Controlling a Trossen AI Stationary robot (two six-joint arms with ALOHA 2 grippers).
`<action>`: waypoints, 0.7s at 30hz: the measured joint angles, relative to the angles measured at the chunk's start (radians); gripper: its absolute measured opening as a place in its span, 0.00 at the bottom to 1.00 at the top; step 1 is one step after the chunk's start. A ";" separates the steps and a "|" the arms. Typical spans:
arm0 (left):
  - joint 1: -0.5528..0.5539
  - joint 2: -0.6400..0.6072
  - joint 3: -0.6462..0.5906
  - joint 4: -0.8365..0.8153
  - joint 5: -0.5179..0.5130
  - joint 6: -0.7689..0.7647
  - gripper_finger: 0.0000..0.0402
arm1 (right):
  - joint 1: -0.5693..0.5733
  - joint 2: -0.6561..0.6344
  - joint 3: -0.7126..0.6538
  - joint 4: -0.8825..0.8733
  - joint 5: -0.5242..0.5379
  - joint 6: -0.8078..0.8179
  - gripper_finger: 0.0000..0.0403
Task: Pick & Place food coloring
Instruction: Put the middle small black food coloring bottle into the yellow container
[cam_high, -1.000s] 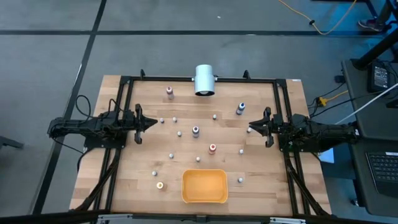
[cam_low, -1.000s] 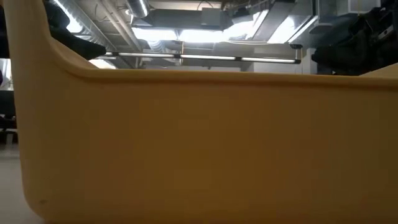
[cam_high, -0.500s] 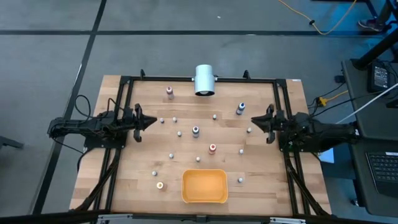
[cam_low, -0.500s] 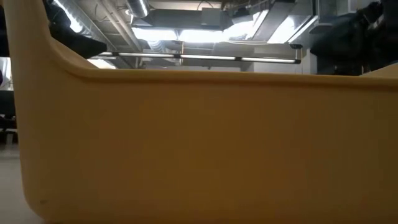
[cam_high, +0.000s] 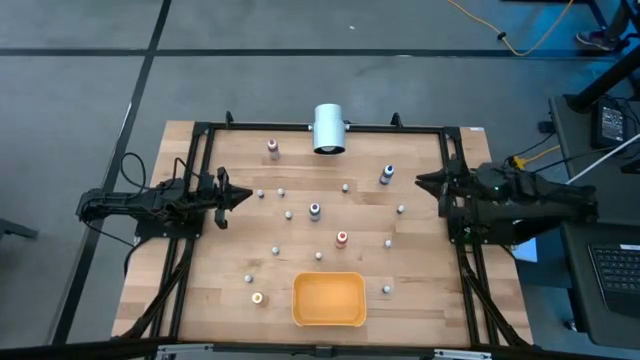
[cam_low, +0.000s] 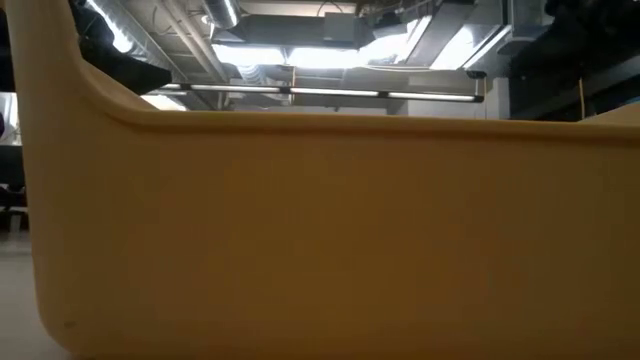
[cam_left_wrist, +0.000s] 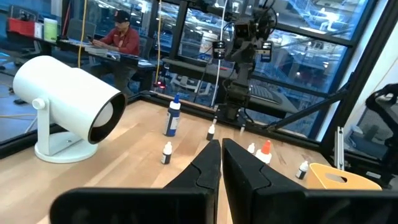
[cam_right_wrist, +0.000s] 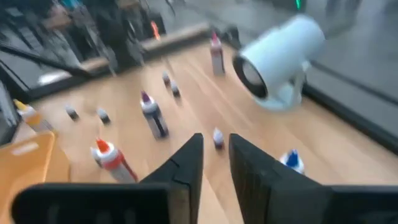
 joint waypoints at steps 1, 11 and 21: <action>0.000 0.000 0.000 0.000 -0.004 -0.001 0.04 | -0.008 0.032 0.022 -0.023 -0.012 0.008 0.25; 0.000 0.000 0.000 0.000 -0.019 -0.024 0.04 | -0.134 0.323 0.191 -0.094 -0.021 0.012 0.59; 0.000 0.000 0.000 0.000 -0.018 -0.025 0.04 | -0.377 0.575 0.278 -0.232 -0.189 -0.070 0.69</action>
